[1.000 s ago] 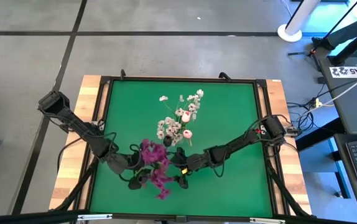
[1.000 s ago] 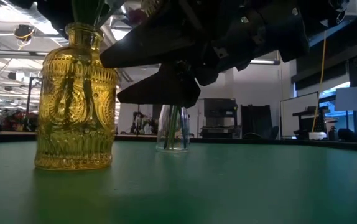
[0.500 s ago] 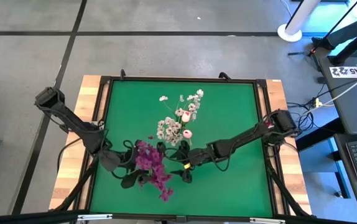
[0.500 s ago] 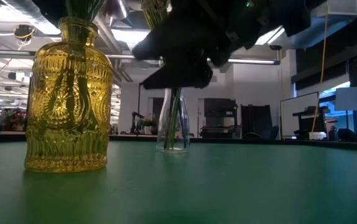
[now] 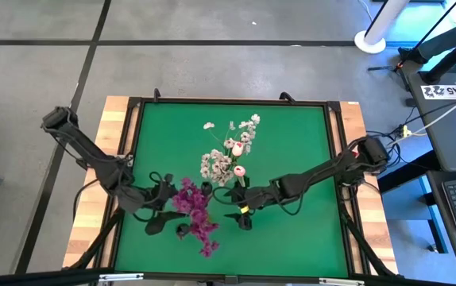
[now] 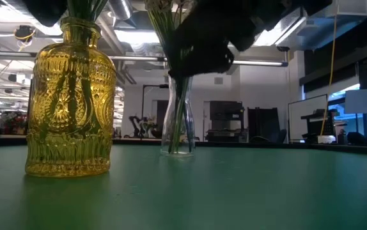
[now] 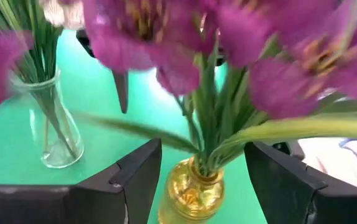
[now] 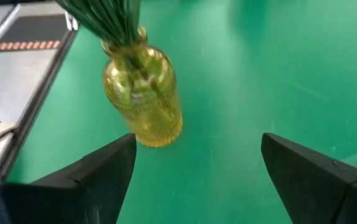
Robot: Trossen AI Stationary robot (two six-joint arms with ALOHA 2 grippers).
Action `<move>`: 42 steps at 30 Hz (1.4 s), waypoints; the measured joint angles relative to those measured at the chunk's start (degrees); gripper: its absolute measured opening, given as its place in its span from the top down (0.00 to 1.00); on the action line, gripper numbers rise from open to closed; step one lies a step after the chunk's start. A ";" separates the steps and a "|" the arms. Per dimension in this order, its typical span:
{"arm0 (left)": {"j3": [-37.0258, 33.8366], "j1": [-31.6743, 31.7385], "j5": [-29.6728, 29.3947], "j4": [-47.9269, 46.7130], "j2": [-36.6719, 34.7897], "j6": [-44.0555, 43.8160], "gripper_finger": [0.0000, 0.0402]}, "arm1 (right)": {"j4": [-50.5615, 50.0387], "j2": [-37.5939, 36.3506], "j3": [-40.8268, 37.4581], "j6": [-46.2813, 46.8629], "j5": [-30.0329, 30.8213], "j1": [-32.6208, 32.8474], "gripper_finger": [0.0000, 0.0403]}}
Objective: Sort flowers into vase by color
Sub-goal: Put the purple flower into the yellow vase, then return to Home Position
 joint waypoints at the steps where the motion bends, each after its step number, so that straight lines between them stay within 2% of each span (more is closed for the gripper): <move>1: 0.00 -0.27 0.00 -0.13 -0.63 -0.02 0.43 | 0.02 -0.42 0.00 -0.10 0.00 0.00 0.15; 14: 0.02 -4.59 -2.01 -4.37 -9.42 0.68 0.43 | -5.33 -6.20 -0.02 -0.42 -0.65 0.07 0.15; 19: 0.93 -5.11 -2.58 -5.14 -13.20 5.26 0.43 | -12.86 -10.40 -0.04 -1.90 -1.44 0.09 0.15; 26: 7.51 -3.70 -9.94 -8.86 -17.28 16.73 0.43 | -17.40 -19.51 -0.04 -5.02 3.03 1.26 0.15; 30: 10.75 -0.21 -10.98 -12.13 -19.04 21.08 0.44 | -20.04 -25.54 -0.04 -8.04 8.69 4.13 0.15; 33: 11.56 3.57 -10.79 -12.88 -21.15 24.05 0.45 | -22.35 -29.64 -0.04 -11.01 15.16 6.06 0.15; 37: 11.63 10.54 -7.21 -13.33 -25.05 26.71 0.45 | -22.41 -35.20 -1.70 -13.92 22.22 6.30 0.15; 42: 11.63 20.03 -0.34 -13.78 -29.60 28.11 0.45 | -22.43 -43.66 -6.06 -14.44 20.24 2.40 0.15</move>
